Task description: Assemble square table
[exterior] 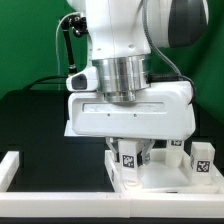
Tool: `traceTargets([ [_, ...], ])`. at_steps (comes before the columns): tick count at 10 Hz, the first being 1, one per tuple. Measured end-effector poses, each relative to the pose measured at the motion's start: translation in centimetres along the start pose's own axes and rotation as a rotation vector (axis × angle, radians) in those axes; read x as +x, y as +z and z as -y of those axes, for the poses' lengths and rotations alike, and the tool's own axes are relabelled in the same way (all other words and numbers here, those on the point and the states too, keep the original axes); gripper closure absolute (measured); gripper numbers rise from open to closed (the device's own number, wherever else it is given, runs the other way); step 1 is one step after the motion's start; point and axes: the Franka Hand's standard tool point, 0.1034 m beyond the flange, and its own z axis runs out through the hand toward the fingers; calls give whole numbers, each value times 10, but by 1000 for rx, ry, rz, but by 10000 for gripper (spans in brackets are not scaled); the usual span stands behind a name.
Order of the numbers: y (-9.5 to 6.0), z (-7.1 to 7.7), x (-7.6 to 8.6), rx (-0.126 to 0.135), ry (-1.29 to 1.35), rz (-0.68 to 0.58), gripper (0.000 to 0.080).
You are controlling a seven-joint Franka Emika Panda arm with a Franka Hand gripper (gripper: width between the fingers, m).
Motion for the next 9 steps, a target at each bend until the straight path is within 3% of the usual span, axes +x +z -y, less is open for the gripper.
traceTargets([
  [1, 3, -1, 0, 2, 160, 6, 528],
  [3, 3, -2, 0, 30, 549, 33, 528],
  [4, 4, 0, -1, 60, 733, 66, 528],
  [6, 5, 1, -1, 78, 891, 89, 528],
  [7, 5, 1, -2, 77, 902, 89, 528],
  [8, 4, 0, -2, 69, 800, 83, 436],
  [9, 1, 0, -3, 38, 613, 76, 436],
])
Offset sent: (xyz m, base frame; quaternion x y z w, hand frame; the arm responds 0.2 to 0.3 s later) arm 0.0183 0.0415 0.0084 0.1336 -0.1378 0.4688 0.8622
